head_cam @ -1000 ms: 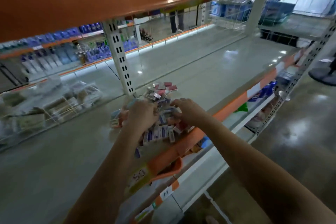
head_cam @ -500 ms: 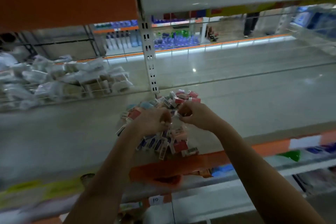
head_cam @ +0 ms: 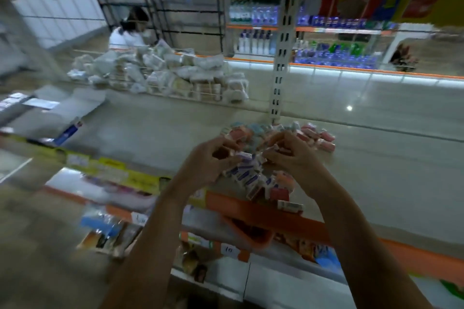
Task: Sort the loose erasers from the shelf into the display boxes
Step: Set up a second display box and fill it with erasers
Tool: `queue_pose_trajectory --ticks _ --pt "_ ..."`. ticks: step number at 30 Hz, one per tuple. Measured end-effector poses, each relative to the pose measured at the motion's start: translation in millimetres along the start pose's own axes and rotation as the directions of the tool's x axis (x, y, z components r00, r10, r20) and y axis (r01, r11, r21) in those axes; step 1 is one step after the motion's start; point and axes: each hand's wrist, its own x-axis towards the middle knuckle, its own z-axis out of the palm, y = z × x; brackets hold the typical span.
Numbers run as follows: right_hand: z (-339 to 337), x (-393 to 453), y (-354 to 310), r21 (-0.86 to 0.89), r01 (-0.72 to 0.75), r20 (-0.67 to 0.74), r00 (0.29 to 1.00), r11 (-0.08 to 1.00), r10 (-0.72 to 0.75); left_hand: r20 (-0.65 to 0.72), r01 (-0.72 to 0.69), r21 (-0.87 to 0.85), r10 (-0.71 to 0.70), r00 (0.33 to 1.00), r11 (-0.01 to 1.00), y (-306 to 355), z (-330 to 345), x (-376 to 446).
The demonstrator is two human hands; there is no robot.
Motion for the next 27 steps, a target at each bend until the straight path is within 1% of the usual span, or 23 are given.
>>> queue_pose_trajectory --ticks 3,5,7,12,14,18,21,27 --pt "28 7 -5 0.036 0.009 0.056 0.998 0.999 -0.011 -0.103 0.045 -0.059 -0.051 0.993 0.997 -8 -25 -23" --pt "50 11 -9 0.066 0.025 0.11 0.993 0.997 -0.032 -0.192 0.051 -0.105 -0.07 0.979 0.993 -14 -43 -38" --pt "74 14 -13 0.054 0.054 0.136 0.989 0.997 -0.061 -0.263 0.061 -0.107 -0.087 0.961 0.992 -20 -63 -53" --pt "150 18 -26 0.053 0.086 0.22 0.971 0.995 -0.095 -0.378 0.049 -0.101 -0.084 0.922 0.994 -33 -120 -93" --pt "183 21 -30 0.027 0.099 0.25 0.963 0.995 -0.102 -0.399 0.031 -0.099 -0.068 0.914 0.995 -38 -144 -110" --pt "257 26 -33 0.004 0.124 0.308 0.944 0.992 -0.119 -0.434 0.048 -0.103 -0.088 0.897 0.994 -56 -204 -148" --pt "315 32 -30 -0.097 0.205 0.335 0.928 0.974 -0.162 -0.455 0.049 -0.085 -0.083 0.887 0.995 -75 -254 -175" --pt "416 46 -20 -0.224 0.332 0.303 0.917 0.916 -0.258 -0.473 0.075 -0.074 -0.101 0.875 0.994 -123 -342 -205"
